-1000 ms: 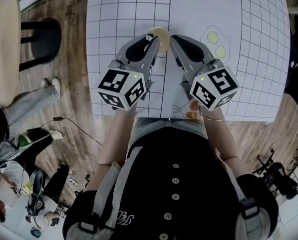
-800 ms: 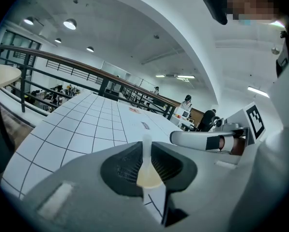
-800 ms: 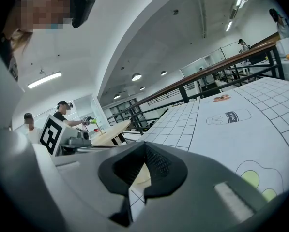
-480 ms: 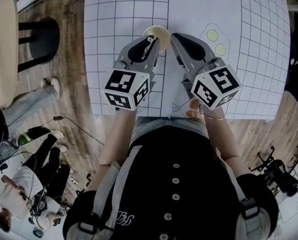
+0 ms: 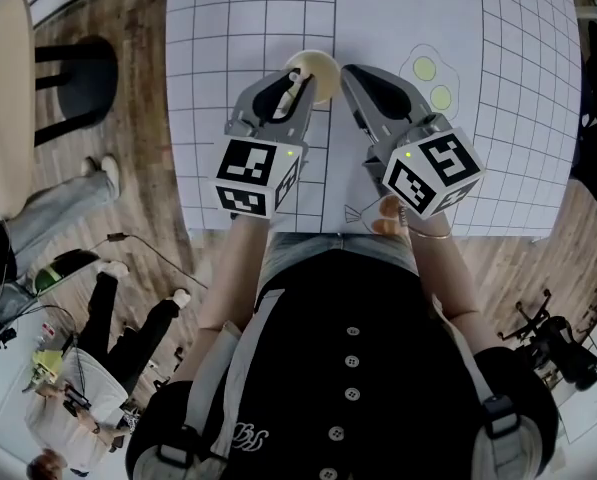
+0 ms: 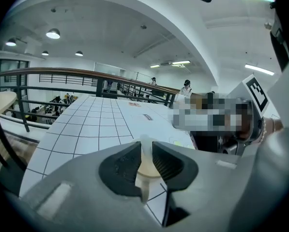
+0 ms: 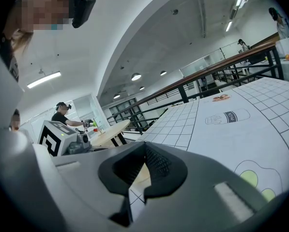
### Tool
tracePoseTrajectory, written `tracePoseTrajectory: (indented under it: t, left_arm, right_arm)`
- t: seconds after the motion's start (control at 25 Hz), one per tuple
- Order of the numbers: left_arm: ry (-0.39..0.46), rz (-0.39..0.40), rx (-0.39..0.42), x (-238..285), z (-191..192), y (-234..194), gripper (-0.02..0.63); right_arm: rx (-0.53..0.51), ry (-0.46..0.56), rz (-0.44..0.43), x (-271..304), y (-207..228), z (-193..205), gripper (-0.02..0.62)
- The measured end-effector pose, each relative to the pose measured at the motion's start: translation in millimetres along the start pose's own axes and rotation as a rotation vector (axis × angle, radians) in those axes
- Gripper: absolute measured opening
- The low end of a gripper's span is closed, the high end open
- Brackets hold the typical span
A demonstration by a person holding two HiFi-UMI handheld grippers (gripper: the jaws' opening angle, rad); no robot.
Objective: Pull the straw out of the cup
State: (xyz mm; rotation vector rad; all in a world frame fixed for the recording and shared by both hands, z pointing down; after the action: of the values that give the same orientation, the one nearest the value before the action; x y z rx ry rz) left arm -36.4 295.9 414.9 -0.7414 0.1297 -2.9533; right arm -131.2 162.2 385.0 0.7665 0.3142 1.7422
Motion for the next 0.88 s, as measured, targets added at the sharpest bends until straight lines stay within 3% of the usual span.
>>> tracePoseTrajectory:
  t: [0.44, 0.88]
  left_arm:
    - [-0.029, -0.047, 0.123, 0.9, -3.3, -6.5, 0.107]
    - [0.025, -0.091, 0.108, -5.1, -13.7, -11.7, 0.183]
  right_arm:
    - [0.000, -0.003, 0.000, 1.4, -0.9, -0.3, 0.000]
    - [-0.016, 0.007, -0.004, -1.3, -3.6, -4.9, 0.000]
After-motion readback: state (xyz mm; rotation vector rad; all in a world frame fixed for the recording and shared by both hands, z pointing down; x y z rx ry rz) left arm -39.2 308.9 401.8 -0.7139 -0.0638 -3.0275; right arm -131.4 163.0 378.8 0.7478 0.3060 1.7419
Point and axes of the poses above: the fingertips, and each gripper's own axes: x forward along the fingers, y to its right, z out of its underside, the point moved 9 cm from there along -x, backward along the fingers, and after that the axes turned 11 degrees about x, right-handed, at the moved point
